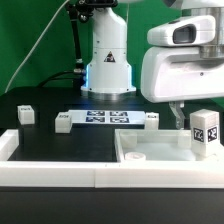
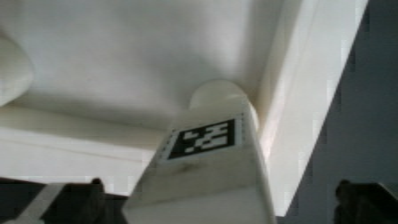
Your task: Assemble one leg
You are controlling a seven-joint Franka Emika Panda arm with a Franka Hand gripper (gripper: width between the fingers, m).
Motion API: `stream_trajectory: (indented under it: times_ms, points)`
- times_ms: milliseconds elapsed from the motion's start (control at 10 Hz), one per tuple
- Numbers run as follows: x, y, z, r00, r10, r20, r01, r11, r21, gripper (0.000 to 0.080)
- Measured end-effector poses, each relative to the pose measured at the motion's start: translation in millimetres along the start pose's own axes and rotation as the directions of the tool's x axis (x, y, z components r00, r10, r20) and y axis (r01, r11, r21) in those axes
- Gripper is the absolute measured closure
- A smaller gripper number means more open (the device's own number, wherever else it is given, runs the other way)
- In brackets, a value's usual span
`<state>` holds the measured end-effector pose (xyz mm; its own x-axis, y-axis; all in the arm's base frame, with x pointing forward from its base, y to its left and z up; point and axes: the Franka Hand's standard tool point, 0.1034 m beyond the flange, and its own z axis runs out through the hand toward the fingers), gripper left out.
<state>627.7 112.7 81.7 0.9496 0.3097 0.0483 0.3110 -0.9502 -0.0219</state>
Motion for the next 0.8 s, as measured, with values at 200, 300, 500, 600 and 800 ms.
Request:
stream_trajectory:
  times_ms: [200,300,500,600,800]
  points:
    - [-0.3,1.4,0.2,1.000,-0.025,0.001,0.025,1.000,-0.004,0.0267]
    - [-0.4,1.5,0.3,1.000,-0.025,0.001,0.025,1.000,-0.004,0.0409]
    - [-0.6,1.3,0.5,1.000,0.015,0.002,-0.015,1.000,-0.003,0.0511]
    - [-0.7,1.6,0.5,1.000,0.013,0.002,-0.013,1.000,-0.004,0.0510]
    - [0.4,0.5,2.2,0.973,0.231,-0.005,-0.231,0.973,0.006,0.0510]
